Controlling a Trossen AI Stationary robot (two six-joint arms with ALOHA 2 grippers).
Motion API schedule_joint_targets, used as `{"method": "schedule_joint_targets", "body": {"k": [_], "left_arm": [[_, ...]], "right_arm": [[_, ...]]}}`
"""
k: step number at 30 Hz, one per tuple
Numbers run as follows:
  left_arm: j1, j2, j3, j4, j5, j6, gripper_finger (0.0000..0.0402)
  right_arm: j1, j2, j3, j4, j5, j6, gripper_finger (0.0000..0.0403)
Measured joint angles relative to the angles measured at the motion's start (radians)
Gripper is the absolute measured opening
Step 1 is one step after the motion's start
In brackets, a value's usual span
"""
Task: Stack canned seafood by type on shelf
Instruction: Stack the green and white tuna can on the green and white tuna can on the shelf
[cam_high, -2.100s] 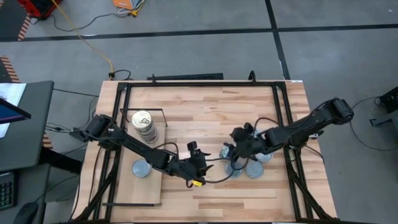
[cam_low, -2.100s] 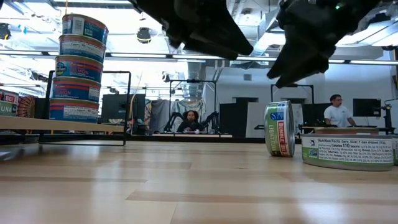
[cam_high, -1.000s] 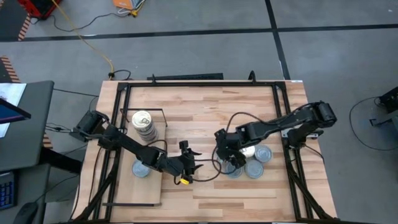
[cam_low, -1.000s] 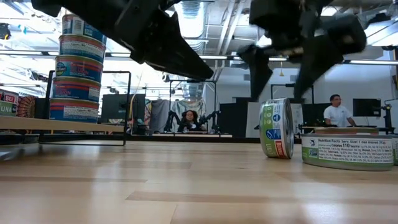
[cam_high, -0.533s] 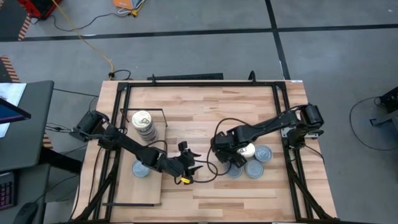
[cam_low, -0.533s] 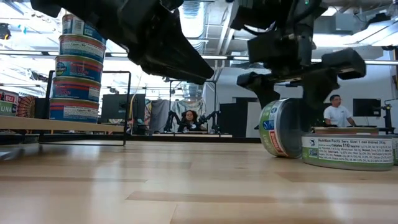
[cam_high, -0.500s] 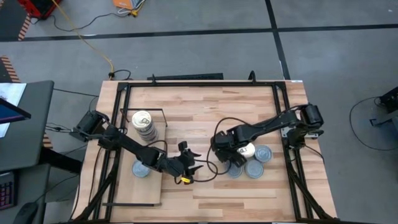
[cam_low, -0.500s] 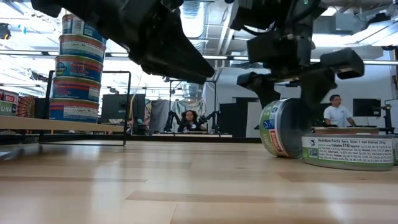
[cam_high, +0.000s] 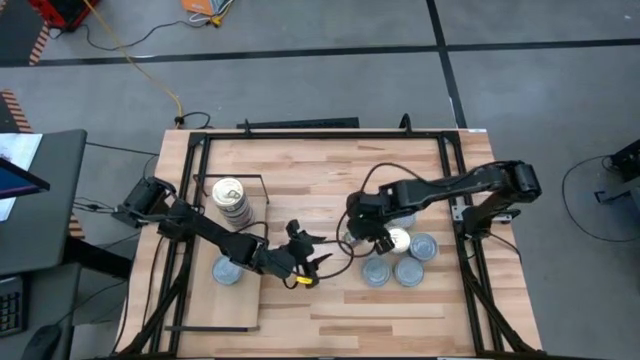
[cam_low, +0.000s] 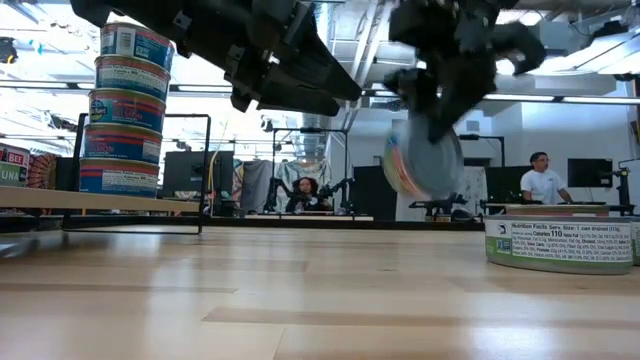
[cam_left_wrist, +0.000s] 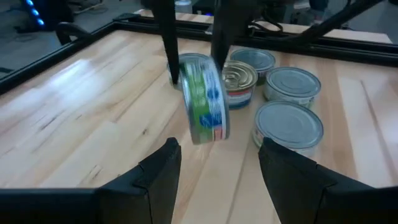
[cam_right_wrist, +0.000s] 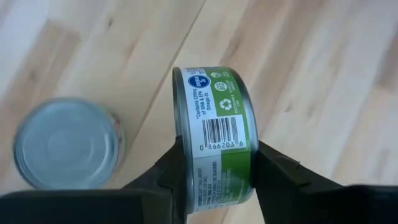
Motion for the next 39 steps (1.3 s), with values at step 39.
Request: {"method": "schedule_joint_targets", "body": {"k": [39], "left_arm": [[0.045, -0.027, 0.002, 0.028, 0.03, 0.182, 0.0307]], "right_arm": [[0.087, -0.058, 0.002, 0.165, 0.23, 0.033, 0.0169]]}}
